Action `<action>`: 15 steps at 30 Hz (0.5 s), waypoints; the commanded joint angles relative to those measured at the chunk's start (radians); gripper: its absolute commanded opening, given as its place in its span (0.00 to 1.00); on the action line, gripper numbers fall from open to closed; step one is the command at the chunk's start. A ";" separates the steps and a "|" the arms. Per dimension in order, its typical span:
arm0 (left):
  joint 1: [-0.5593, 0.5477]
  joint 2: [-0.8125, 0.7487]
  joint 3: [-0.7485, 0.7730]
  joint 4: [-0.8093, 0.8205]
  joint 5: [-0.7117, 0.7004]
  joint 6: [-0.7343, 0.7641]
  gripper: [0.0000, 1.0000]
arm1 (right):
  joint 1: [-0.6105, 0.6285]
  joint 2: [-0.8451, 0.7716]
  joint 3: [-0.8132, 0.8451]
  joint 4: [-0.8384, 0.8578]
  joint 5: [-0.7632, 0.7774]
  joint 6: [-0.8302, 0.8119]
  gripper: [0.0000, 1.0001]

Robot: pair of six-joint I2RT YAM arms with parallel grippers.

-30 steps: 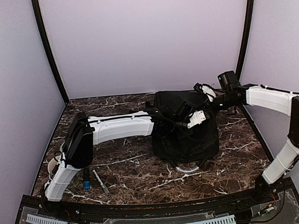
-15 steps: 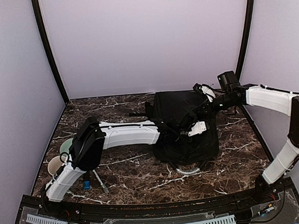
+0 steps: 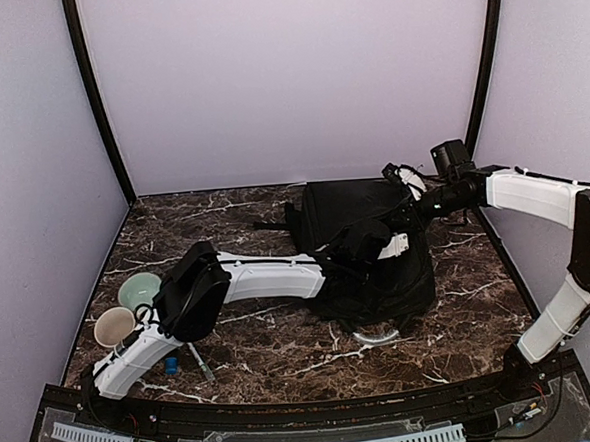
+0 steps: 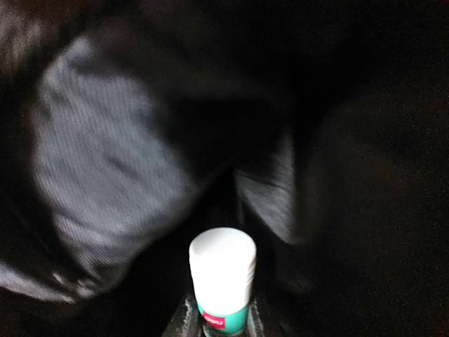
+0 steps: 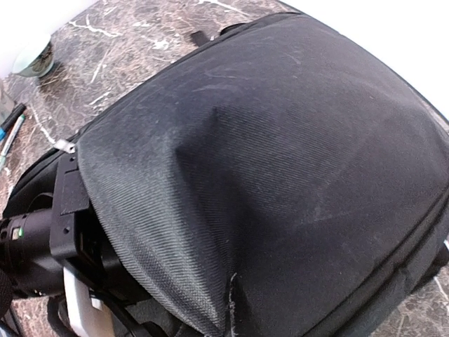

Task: Pack the student bag
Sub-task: Place the stationery in the student bag.

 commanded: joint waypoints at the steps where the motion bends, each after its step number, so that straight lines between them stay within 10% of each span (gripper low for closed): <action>1: 0.069 0.052 0.077 0.108 -0.120 0.169 0.32 | 0.033 -0.072 0.034 0.025 -0.188 0.013 0.00; 15: -0.021 -0.252 -0.302 0.127 -0.011 -0.051 0.45 | 0.030 -0.064 0.037 0.034 -0.148 0.019 0.00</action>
